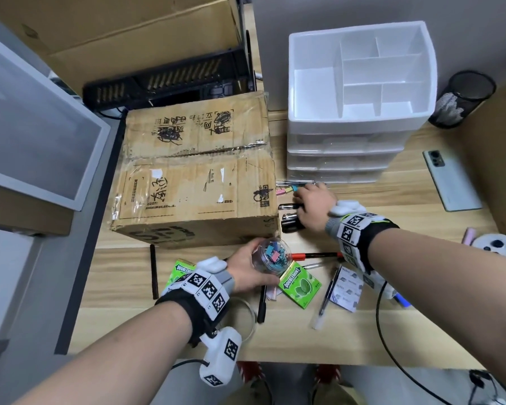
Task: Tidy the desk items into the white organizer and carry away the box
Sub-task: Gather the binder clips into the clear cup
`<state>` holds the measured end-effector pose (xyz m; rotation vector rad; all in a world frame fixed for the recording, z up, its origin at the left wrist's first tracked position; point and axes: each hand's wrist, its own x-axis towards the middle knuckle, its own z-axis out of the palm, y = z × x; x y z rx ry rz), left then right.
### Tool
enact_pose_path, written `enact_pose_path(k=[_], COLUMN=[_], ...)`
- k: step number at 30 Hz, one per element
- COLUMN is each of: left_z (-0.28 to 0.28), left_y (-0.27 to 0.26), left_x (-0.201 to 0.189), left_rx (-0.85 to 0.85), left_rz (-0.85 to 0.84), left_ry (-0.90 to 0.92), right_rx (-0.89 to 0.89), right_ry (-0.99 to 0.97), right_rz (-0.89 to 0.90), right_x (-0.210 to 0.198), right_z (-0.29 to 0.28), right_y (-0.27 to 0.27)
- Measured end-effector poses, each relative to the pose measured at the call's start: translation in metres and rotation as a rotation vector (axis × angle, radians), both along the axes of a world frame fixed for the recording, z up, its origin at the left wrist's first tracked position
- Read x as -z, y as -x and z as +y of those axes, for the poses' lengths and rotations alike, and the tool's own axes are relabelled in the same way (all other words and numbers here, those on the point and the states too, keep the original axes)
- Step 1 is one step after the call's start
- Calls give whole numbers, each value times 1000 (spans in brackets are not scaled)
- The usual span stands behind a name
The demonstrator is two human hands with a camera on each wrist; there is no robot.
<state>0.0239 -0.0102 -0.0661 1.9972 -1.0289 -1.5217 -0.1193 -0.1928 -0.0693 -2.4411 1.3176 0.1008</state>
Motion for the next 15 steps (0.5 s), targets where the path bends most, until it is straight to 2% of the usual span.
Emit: enact_pose_path(k=[6, 15], left_z=[0, 0], left_y=[0, -3], left_x=[-3, 0], left_rx=[13, 15], left_rz=[-11, 25], left_ry=[15, -7], right_rx=[-114, -111], right_ry=[-64, 54], right_rz=[80, 155], right_x=[-3, 6], right_z=[-5, 3], right_y=[-14, -33])
